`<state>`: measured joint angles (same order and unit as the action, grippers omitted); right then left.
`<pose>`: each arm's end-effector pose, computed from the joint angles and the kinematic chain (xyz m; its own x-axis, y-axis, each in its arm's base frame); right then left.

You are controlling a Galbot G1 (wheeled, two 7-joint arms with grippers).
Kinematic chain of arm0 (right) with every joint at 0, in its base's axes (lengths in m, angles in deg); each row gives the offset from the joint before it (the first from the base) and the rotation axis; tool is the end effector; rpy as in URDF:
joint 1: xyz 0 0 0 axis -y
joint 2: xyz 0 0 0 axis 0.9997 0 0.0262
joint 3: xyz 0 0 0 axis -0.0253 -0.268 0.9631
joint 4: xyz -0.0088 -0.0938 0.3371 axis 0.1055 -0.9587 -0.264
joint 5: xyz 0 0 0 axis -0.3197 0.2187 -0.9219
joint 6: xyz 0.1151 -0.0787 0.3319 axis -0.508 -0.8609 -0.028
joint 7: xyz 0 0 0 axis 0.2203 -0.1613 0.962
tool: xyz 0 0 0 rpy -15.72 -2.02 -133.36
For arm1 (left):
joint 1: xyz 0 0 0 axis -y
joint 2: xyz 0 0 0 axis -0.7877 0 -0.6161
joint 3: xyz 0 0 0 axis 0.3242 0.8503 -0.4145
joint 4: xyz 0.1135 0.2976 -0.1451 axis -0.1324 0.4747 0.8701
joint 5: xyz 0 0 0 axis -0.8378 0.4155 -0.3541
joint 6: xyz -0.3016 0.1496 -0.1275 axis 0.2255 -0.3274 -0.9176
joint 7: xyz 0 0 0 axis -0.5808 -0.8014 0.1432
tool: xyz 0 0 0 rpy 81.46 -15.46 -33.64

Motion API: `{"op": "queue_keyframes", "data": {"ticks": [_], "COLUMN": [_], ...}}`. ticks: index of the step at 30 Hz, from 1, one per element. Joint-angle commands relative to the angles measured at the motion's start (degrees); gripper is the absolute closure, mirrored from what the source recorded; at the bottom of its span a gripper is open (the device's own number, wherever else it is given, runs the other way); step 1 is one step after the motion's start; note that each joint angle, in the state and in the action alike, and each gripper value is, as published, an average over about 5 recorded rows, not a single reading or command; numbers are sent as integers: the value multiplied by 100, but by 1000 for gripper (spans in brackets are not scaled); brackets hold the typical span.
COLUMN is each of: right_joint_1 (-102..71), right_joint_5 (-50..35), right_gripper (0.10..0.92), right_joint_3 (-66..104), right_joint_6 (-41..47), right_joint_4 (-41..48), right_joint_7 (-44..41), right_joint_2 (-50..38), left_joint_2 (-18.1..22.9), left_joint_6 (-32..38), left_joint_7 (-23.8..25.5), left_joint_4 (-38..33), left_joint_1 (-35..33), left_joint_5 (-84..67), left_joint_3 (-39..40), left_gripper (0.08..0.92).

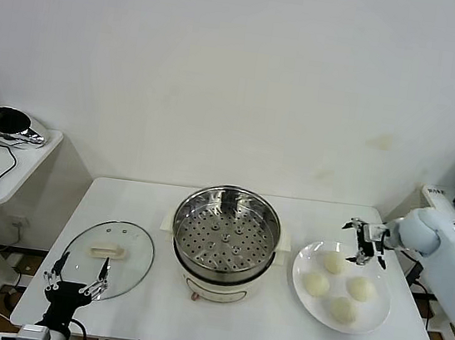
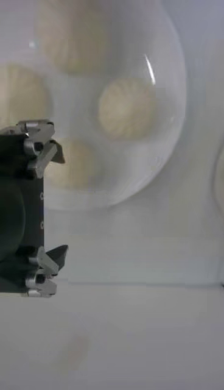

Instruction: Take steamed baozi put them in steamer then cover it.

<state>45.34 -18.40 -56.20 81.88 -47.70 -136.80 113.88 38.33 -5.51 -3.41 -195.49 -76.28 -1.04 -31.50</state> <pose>0.5150 -0.2114 -0.1923 -0.3794 -0.1472 0.9134 -0.9086 -0.1271 -0.3979 0.1505 0.0909 -0.3165 -0.9877 -0.0891 0.1286 -0.0675 0.9842 0.1637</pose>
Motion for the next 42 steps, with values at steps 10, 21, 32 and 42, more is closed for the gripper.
{"op": "queue_keyframes", "data": {"ticks": [10, 21, 32, 42], "right_joint_1": [906, 832, 824, 839], "right_joint_5": [71, 336, 348, 271], "right_gripper": [203, 203, 316, 435], "right_joint_3": [-1374, -1163, -1153, -1214], "right_joint_6": [-36, -10, 70, 112], "right_joint_4": [1274, 1862, 2026, 1889], "right_joint_7": [-610, -535, -549, -542], "right_joint_2": [694, 1128, 1253, 1202], "left_joint_2": [13, -17, -10, -11], "left_joint_6": [-11, -5, 3, 6], "left_joint_7": [13, 23, 29, 26], "left_joint_4": [-10, 31, 52, 36], "left_joint_1": [3, 15, 22, 21], "left_joint_5": [47, 69, 91, 101], "left_joint_3": [-10, -25, -23, -12], "left_gripper": [177, 177, 177, 177]}}
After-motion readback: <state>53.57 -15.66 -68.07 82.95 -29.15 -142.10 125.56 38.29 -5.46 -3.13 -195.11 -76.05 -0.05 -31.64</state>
